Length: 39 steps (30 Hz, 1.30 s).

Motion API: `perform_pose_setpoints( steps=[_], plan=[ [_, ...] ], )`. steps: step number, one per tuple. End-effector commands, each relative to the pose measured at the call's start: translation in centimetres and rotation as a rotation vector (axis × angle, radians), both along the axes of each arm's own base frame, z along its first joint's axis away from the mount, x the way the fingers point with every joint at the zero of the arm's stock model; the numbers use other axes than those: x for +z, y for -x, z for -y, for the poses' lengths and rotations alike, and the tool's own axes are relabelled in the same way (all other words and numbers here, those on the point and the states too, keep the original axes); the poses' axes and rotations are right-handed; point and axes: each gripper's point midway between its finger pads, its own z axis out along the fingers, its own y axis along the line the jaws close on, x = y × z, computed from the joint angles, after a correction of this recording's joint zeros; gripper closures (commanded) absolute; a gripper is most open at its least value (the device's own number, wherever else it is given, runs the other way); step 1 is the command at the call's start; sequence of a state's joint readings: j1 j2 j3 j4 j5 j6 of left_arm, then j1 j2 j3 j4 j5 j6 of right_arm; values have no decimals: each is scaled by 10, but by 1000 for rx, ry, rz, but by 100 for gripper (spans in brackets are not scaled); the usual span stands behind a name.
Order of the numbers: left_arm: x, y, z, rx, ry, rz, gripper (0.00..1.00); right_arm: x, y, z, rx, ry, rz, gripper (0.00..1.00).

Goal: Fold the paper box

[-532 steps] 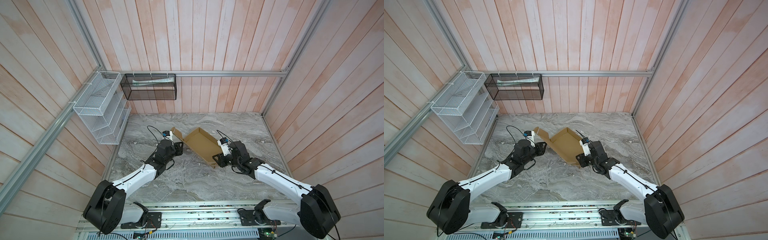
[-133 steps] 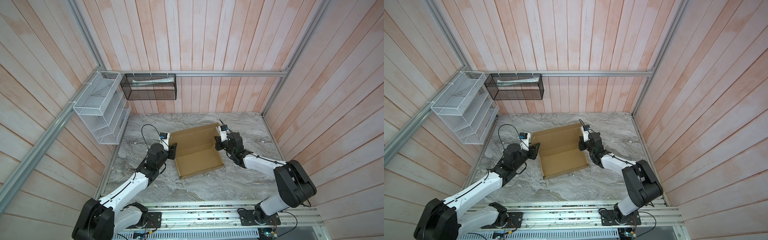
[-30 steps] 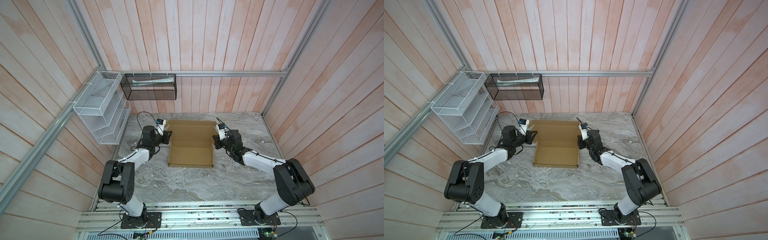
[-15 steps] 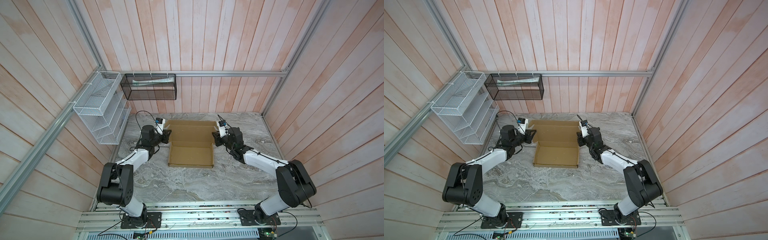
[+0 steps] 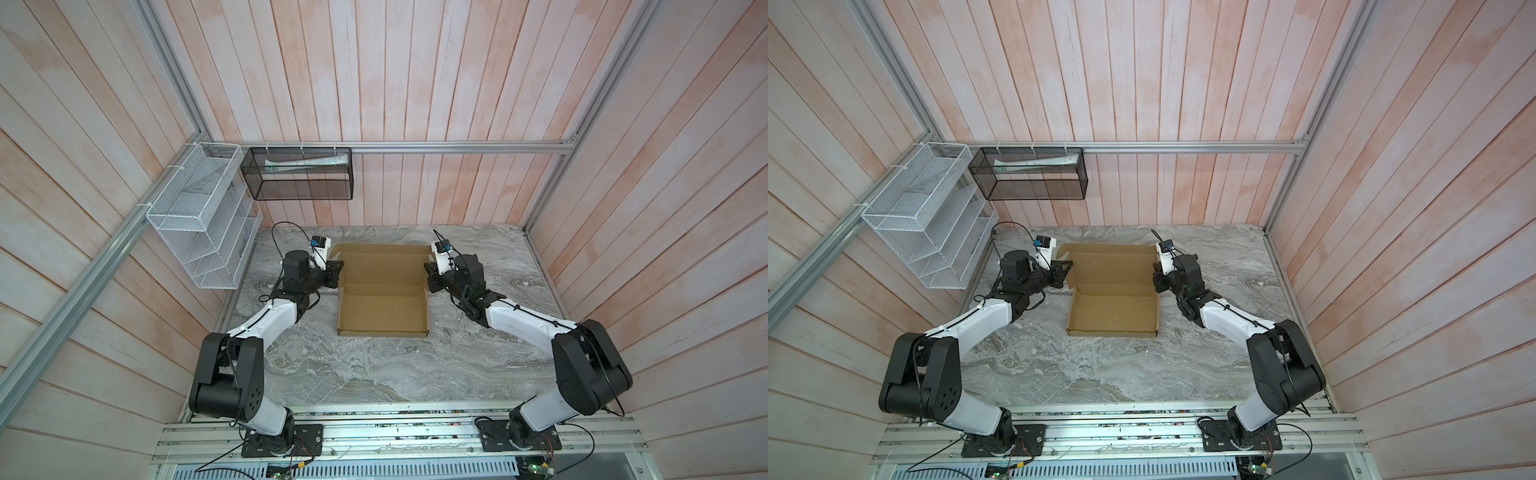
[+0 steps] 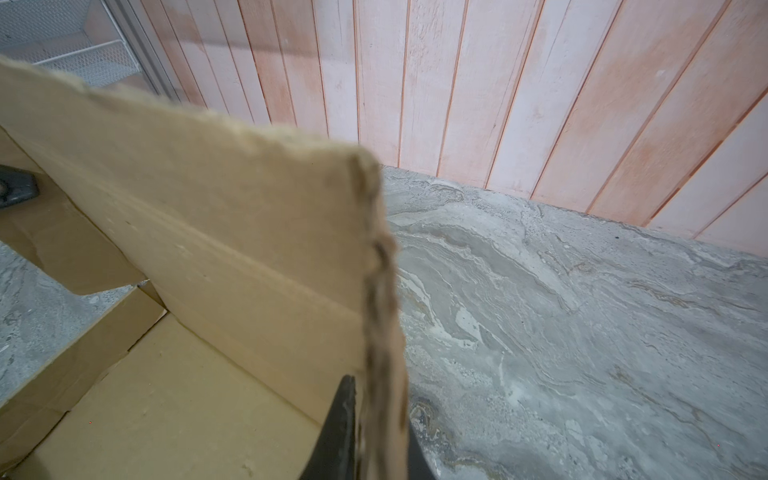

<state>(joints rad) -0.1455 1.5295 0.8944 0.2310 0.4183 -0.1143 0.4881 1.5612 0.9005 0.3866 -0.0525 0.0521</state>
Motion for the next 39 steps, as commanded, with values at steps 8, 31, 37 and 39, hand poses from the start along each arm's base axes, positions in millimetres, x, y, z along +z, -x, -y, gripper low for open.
perform_pose_setpoints(
  steps=[8,31,37,39],
  plan=[
    [-11,13,1,36,-7,-68,85,13,7,-8,12,-9,16,83],
    [-21,34,2,110,141,-125,90,-2,27,-17,-2,-16,-1,90],
    [-25,41,4,112,158,-128,90,-8,34,-17,-11,-22,-5,90],
    [-26,43,5,114,165,-129,91,-9,37,-18,-12,-19,-8,90]
  ],
)
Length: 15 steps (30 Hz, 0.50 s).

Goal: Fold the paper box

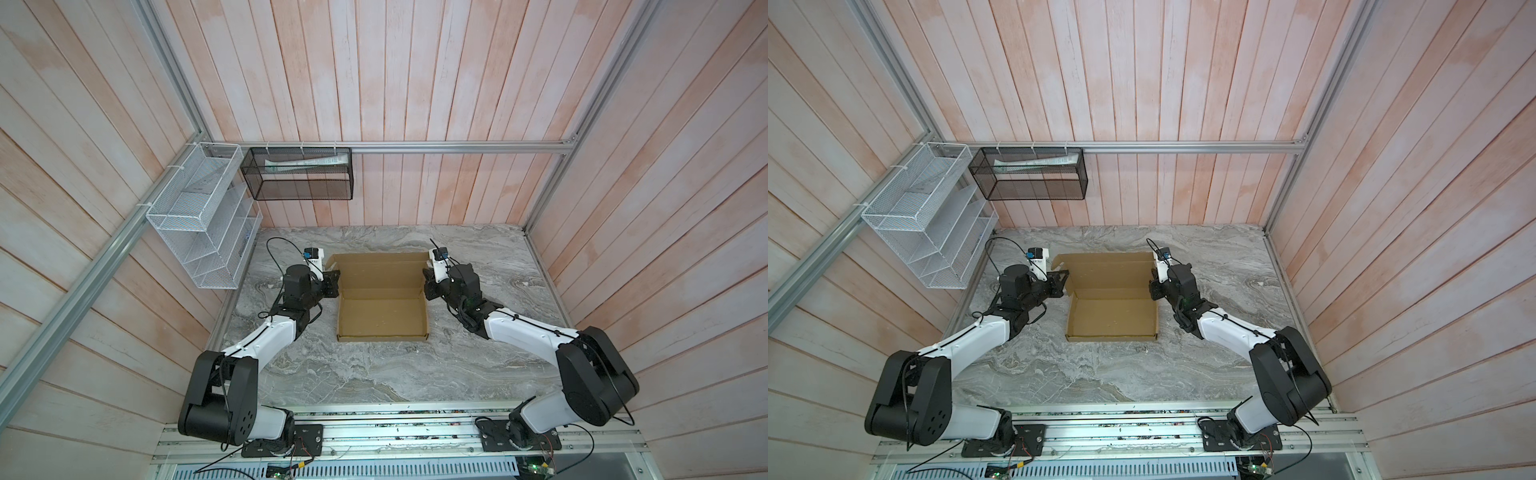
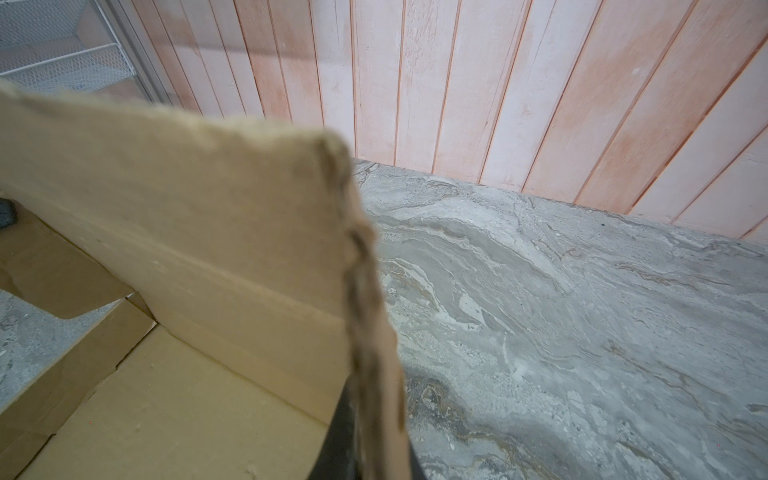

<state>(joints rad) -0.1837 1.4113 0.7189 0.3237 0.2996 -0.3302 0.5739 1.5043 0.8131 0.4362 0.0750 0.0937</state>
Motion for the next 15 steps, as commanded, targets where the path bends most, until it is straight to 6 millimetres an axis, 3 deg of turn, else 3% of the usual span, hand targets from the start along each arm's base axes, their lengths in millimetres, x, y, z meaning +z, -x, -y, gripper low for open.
perform_pose_setpoints(
  steps=[1,15],
  plan=[
    [-13,15,12,-34,40,-58,91,-7,15,-10,35,-10,-27,90],
    [-12,25,11,-24,50,-45,92,-11,29,-10,29,-17,-34,84]
  ],
)
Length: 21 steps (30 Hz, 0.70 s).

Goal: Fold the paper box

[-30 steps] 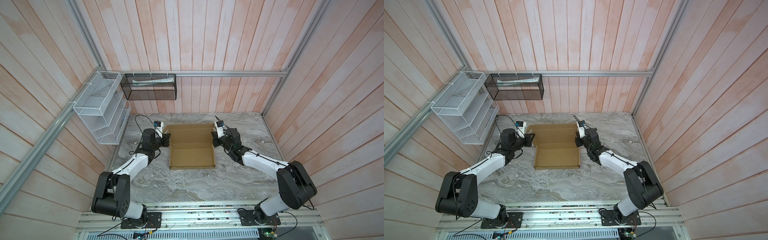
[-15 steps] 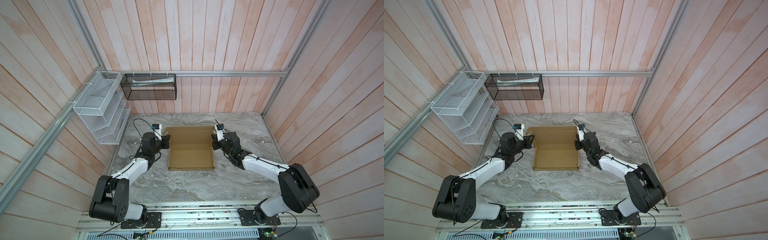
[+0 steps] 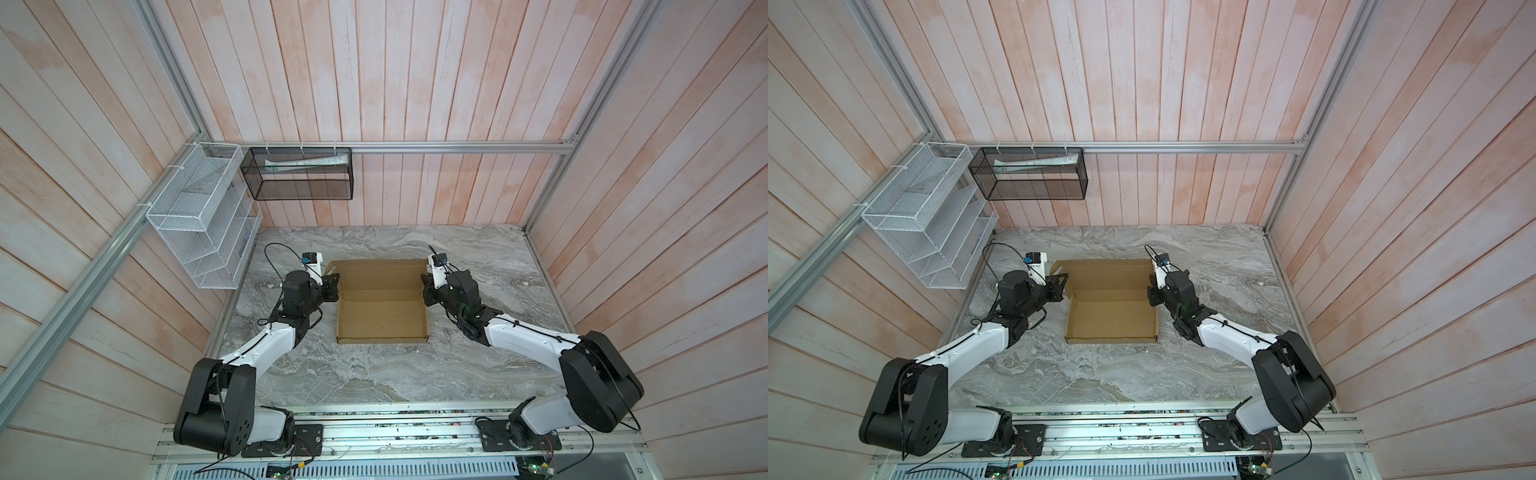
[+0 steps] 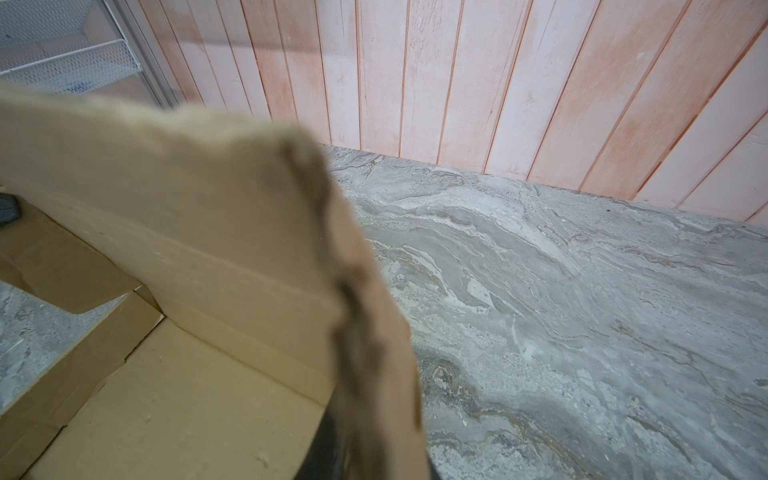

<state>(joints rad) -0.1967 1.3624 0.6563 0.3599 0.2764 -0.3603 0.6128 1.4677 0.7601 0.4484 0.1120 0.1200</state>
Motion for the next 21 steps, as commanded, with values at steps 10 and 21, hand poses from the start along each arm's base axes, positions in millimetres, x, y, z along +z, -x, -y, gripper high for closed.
perform_pose_setpoints(
  steps=[10,21],
  plan=[
    [-10,19,9,-33,32,-51,92,-16,22,-8,33,-10,-40,87],
    [-16,24,6,-12,52,-61,92,-16,26,-12,34,-5,-35,89]
  ],
)
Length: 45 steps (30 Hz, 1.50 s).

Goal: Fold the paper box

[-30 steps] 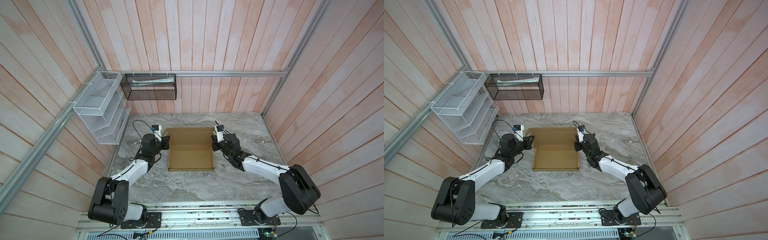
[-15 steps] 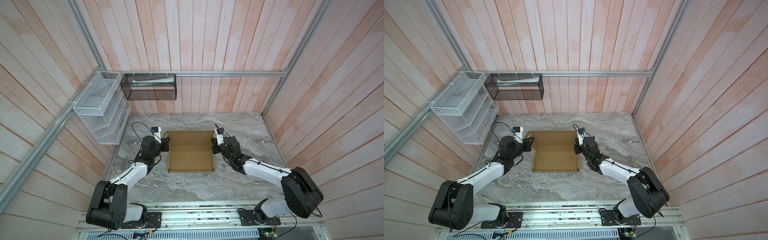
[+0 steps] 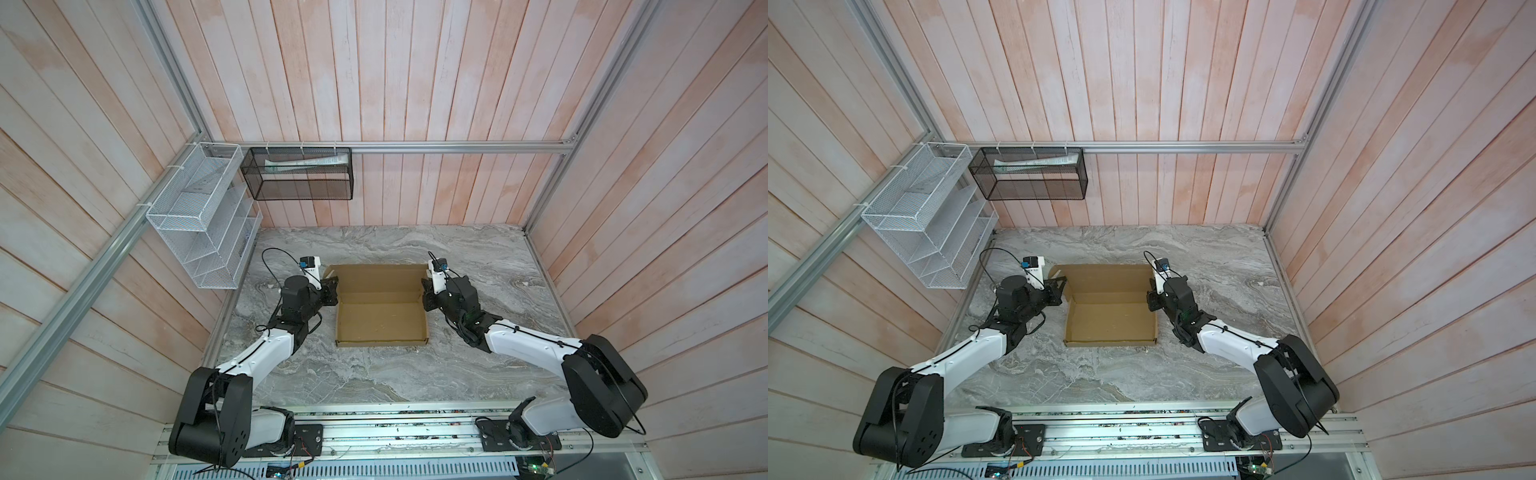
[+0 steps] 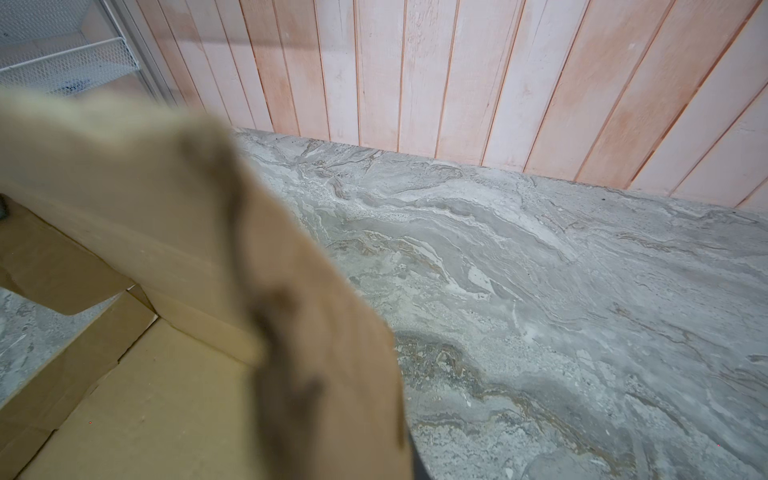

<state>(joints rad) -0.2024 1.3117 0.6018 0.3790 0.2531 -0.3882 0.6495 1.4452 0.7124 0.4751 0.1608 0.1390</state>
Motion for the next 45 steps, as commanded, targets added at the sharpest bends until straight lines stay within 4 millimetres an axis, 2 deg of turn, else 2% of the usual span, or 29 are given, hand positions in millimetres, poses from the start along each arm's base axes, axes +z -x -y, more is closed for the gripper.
perform_pose_setpoints(
  steps=[1,29,45],
  plan=[
    [-15,14,9,-35,36,-66,92,-12,15,-10,50,0,-37,89],
    [-31,41,8,-24,42,-63,94,-27,39,-17,35,8,-38,88],
    [-47,57,4,-9,31,-75,94,-37,51,-23,22,55,-34,89]
  ],
)
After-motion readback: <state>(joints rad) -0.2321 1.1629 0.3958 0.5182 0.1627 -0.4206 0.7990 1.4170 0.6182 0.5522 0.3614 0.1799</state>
